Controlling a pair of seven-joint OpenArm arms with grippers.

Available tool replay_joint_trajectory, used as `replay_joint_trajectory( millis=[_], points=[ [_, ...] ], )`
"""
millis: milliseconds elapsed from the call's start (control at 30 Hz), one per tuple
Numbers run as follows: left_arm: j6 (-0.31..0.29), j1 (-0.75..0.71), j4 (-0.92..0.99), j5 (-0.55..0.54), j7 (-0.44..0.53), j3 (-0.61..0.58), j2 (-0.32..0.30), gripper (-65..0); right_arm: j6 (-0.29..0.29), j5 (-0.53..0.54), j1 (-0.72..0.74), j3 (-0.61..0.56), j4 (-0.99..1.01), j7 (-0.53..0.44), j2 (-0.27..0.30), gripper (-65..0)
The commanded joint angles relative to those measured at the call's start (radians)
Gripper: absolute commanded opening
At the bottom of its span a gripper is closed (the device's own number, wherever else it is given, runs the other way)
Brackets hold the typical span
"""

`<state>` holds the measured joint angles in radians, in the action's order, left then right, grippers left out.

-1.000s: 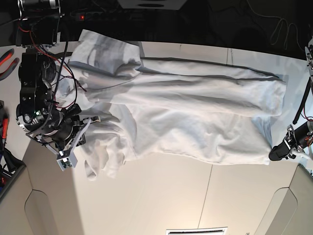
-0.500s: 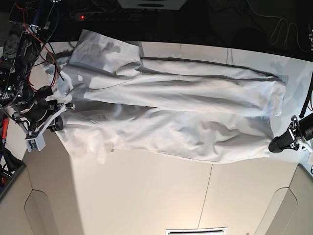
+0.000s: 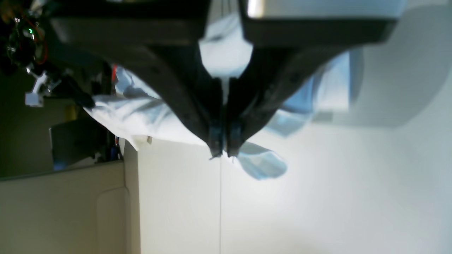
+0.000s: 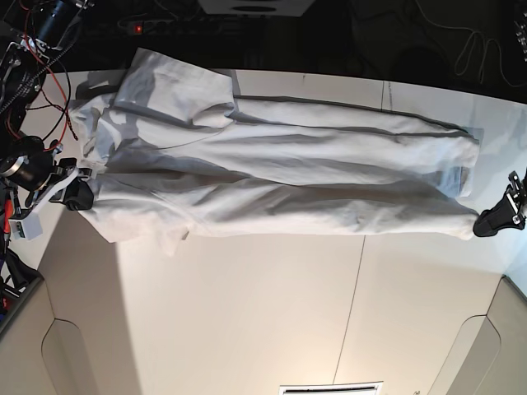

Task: Layout the t-shirt on the table in an organized manner, then fold the t-shirt properly
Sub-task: 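Fold the grasped side over with both grippers into a long strip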

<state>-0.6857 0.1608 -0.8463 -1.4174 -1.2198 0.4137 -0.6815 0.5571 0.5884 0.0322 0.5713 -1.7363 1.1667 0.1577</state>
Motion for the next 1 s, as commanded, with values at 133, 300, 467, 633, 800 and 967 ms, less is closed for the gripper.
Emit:
replay_joint_trajectory(
  millis=[133,300,467,633,800,967],
  points=[
    [-0.012,-0.053,-0.017,-0.066,-0.029,0.008,-0.028,-65.0,0.002,0.029,-0.061,0.005,-0.02,-0.017,0.011,-65.0],
    [-0.012,-0.081,-0.017,-0.066,-0.04,0.008,-0.028,-65.0,0.002,0.005,-0.112,0.006,-0.019,-0.018,0.011,-65.0],
    [-0.012,-0.081,-0.017,-0.066,-0.049,0.008,-0.031,-65.0,0.001,-0.064,-0.113,0.019,-0.019,-0.019,0.014,-65.0],
    [-0.012,-0.081,-0.017,-0.056,-0.05,0.008,-0.045,-65.0,0.0,-0.106,-0.113,0.063,-0.019,-0.019,0.014,-65.0],
    [-0.012,-0.09,-0.017,0.02,-0.052,0.008,-0.045,-65.0,0.0,-0.106,-0.113,0.079,-0.019,-0.016,0.013,-65.0],
    [-0.012,-0.142,-0.017,0.054,-0.056,0.008,-0.044,-65.0,-0.001,-0.107,-0.113,0.079,-0.019,-0.014,0.013,-65.0]
  ],
)
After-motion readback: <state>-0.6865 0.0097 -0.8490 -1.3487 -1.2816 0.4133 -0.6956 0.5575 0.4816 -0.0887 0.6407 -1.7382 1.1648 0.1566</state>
